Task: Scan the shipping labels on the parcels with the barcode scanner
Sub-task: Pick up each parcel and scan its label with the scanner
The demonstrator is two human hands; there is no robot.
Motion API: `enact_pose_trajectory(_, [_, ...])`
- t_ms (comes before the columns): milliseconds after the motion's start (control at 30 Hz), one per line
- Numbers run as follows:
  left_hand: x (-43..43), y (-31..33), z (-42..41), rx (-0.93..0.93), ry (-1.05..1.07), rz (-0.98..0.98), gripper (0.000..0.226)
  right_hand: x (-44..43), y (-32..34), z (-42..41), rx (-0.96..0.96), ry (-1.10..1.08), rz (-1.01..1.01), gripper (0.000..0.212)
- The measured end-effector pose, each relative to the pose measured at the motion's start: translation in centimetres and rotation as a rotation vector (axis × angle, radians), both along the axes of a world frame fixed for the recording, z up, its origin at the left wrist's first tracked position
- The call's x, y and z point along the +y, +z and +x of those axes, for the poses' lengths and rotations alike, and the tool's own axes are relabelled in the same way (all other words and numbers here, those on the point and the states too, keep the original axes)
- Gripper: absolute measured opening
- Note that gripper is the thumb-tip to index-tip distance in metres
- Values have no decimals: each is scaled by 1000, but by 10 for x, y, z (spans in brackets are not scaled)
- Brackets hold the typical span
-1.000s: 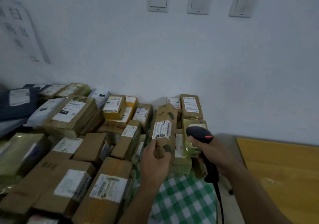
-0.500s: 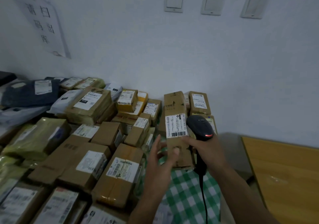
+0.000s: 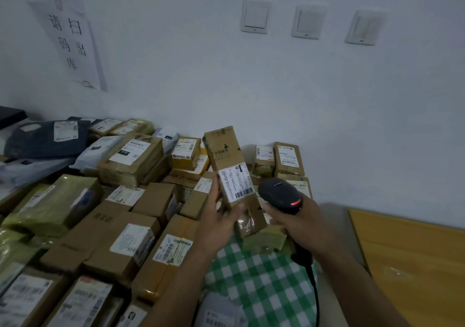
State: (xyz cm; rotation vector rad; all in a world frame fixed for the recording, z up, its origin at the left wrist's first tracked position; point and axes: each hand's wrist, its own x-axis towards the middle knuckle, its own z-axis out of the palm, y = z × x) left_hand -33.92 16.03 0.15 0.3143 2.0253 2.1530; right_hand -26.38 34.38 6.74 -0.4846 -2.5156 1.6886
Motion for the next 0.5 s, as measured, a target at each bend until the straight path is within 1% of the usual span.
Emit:
enact_pose_trajectory(200, [3, -8, -31, 40, 55, -111, 100, -11, 10, 9, -93, 127, -86, 30])
enact_pose_trajectory(367, [3, -27, -50, 31, 97, -173, 110, -16, 15, 8, -122, 151, -31, 26])
enact_pose_trajectory(500, [2, -38, -57, 51, 108, -186, 113, -20, 17, 8, -124, 179, 5, 23])
